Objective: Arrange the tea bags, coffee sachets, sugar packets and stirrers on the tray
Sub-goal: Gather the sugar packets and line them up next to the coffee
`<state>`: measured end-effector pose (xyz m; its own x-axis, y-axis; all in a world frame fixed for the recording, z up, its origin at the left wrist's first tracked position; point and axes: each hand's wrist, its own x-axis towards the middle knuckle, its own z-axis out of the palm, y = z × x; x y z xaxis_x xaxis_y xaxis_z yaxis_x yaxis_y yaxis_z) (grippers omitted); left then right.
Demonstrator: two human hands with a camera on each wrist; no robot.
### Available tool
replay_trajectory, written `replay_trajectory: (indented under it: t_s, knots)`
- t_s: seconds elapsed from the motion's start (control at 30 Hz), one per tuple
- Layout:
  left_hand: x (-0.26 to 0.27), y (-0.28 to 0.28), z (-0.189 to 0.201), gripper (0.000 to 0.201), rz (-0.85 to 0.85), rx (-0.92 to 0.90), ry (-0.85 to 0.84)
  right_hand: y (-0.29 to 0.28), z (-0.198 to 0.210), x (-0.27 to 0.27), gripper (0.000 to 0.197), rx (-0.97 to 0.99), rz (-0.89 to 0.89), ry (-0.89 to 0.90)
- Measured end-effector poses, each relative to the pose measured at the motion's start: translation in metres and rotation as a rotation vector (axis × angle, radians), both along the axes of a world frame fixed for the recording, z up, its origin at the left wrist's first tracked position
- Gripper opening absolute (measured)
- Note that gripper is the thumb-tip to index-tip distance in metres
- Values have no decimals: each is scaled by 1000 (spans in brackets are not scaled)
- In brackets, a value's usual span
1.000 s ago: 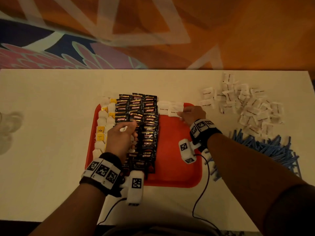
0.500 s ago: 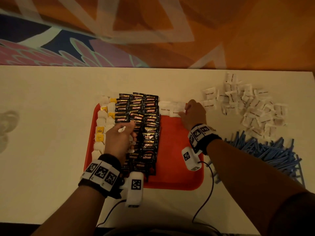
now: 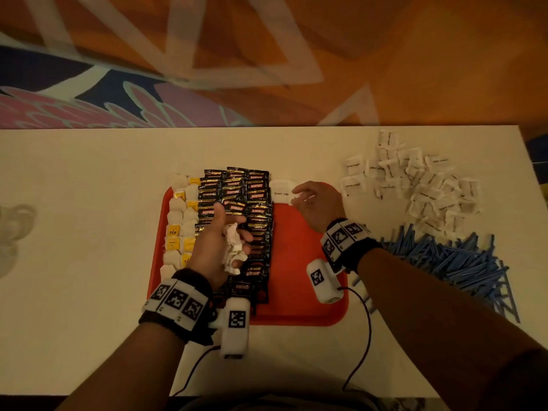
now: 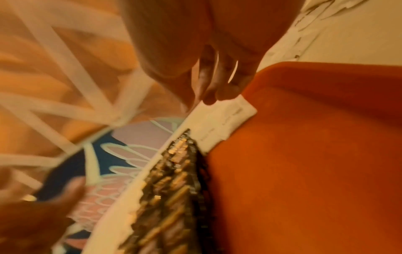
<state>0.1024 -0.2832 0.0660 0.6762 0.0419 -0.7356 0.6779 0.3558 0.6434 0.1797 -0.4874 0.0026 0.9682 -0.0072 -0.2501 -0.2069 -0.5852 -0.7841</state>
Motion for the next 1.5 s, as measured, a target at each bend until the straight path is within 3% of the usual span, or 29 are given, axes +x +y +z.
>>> replay_trajectory:
  t_s: [0.1,0.17,0.3,0.5,0.7,0.8,0.97,1.13,1.23,1.4,1.5]
  knots:
    - [0,-11,7,69,-40,-71,0,11,37,-16,7,168,148,73]
    - [-1,-18,12,78,-88,-102,-19,18,59,-29,14,256,253,146]
    - [-5,-30,19,81,-188,-105,-65,21,82,-49,19,308,365,257]
    - [-14,-38,31,62,-247,-160,-129,10,99,-67,7,434,142,289]
    - [-28,-39,33,32,-251,-47,-246,0,112,-74,12,578,-39,299]
    - [-29,-39,35,30,-217,-9,-266,-1,116,-76,12,648,-105,306]
    - [-28,-39,37,18,-199,143,-317,2,118,-82,19,575,-20,248]
    - [-26,-41,41,8,-126,142,-282,6,117,-81,11,539,-136,236]
    - [-24,-41,42,9,-146,140,-240,7,115,-80,14,536,-173,206]
    - [-25,-37,41,12,-241,222,-330,4,117,-82,19,426,1,179]
    - [-24,-36,38,12,-214,270,-352,3,118,-81,13,422,-77,95]
